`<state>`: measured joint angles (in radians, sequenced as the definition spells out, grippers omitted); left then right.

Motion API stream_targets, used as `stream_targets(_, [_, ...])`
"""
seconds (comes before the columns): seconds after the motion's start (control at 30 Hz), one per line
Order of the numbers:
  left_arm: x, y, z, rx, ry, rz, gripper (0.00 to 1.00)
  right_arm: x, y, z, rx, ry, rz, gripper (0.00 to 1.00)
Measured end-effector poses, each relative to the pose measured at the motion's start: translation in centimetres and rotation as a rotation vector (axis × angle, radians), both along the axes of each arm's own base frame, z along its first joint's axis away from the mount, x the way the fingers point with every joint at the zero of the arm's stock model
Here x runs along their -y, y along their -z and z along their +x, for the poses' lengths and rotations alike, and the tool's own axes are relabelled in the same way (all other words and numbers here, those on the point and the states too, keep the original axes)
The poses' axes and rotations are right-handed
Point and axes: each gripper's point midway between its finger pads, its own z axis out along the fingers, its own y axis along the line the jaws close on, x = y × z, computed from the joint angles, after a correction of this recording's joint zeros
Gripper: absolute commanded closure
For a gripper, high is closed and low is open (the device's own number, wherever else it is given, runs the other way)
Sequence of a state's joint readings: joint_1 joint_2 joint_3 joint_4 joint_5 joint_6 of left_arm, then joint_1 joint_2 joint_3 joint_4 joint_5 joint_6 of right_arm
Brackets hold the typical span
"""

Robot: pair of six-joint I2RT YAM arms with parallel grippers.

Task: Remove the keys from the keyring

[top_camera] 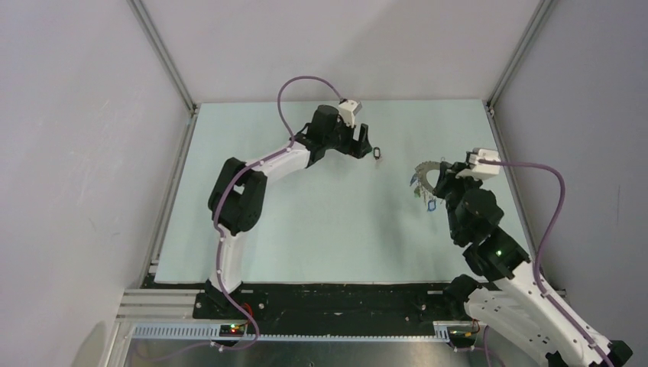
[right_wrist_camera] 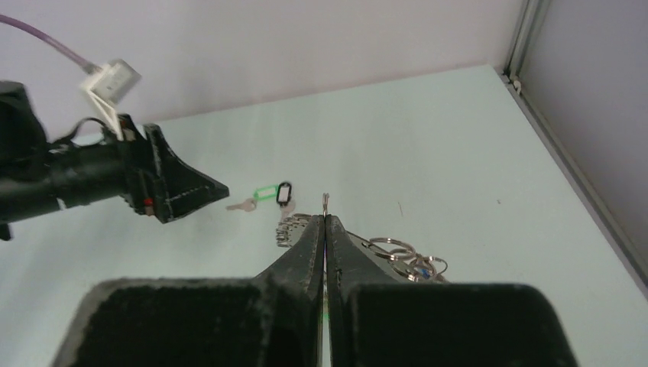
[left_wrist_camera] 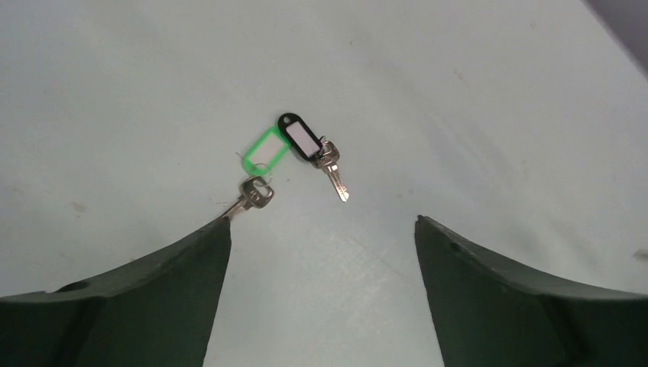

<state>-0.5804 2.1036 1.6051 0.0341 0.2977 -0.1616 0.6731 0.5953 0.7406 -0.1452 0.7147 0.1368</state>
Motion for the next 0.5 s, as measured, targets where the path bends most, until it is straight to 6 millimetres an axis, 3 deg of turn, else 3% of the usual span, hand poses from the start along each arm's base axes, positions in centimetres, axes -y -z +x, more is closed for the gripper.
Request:
stream_targets(0.13, [-0.3, -1.0, -0.5, -0.005, -0.013, -0.018, 0.01, 0.1, 1.6, 2.0, -0.069, -0.002, -0.013, 1.00])
stream_targets(0.23, [-2.1, -2.9, -2.4, 0.003, -0.036, -0.014, 0.02, 0.3, 3.0, 3.6, -0.127, -0.016, 0.030, 1.00])
stream_targets(0.3, [-3.9, -5.4, -4.4, 0.025, -0.062, -0.023, 0.02, 0.8, 3.9, 4.4, -0.159, -0.024, 0.072, 1.00])
stream_targets(0.43, [-7.5, -12.8, -8.1, 0.139, -0.129, -0.101, 0.01, 3.0, 4.0, 7.0, -0.188, 0.012, 0.171, 1.00])
stream_targets(0.47, [-8.4, -14.6, -8.9, 0.173, -0.150, -0.124, 0.02, 3.8, 3.5, 8.1, -0.182, 0.028, 0.197, 0.88])
stream_targets(0.5, [-9.1, -15.8, -9.5, 0.193, -0.171, -0.142, 0.02, 4.4, 2.9, 9.4, -0.171, 0.034, 0.225, 0.69])
